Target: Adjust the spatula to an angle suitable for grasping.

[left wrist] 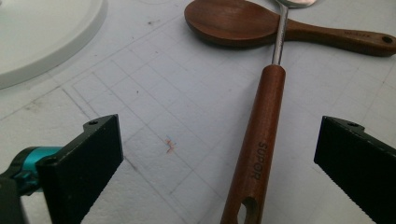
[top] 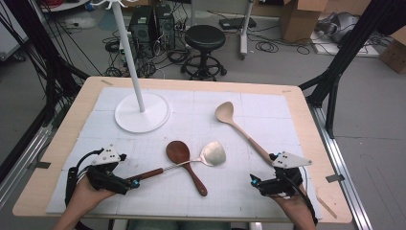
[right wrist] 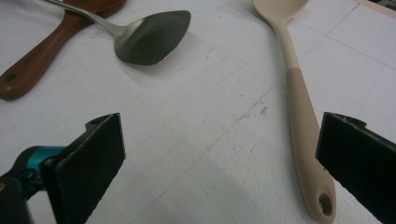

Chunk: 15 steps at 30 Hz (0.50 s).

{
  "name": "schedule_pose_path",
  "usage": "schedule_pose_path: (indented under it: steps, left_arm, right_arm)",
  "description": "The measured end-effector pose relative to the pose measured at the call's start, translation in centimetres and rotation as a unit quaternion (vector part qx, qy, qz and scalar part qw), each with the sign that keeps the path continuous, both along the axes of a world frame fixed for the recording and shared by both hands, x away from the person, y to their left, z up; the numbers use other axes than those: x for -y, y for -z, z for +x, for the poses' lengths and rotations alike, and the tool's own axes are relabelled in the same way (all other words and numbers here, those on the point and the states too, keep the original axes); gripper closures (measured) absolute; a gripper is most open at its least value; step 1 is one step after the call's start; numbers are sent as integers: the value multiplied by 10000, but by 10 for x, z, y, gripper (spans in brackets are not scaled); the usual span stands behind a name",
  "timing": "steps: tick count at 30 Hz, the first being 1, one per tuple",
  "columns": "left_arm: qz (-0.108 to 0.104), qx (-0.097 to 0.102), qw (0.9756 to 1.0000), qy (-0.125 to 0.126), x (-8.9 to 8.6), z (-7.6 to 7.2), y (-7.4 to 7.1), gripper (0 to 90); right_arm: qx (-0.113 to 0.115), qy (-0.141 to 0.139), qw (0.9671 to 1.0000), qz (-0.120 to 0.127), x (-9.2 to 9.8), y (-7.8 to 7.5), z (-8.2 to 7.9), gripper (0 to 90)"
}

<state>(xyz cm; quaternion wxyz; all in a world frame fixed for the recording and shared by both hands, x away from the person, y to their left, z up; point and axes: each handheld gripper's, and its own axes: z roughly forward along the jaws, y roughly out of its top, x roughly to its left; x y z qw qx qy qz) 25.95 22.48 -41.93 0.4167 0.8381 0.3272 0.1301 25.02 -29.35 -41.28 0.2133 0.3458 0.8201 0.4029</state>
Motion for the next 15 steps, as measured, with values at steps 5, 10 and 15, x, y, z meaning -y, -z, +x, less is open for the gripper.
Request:
schedule_pose_path:
  steps: [5,10,15]
  left_arm:
    - [133,-45,9999,98,4,0,3,30]
    - [207,-51,9994,258,6,-2,4,118]
    - [276,-107,9990,346,10,-2,8,194]
  right_arm:
    - [16,-20,10000,-27,-2,0,0,6]
    - [20,-11,10000,-28,-3,-1,-1,6]
    - [51,-47,10000,-53,-3,-1,-1,6]
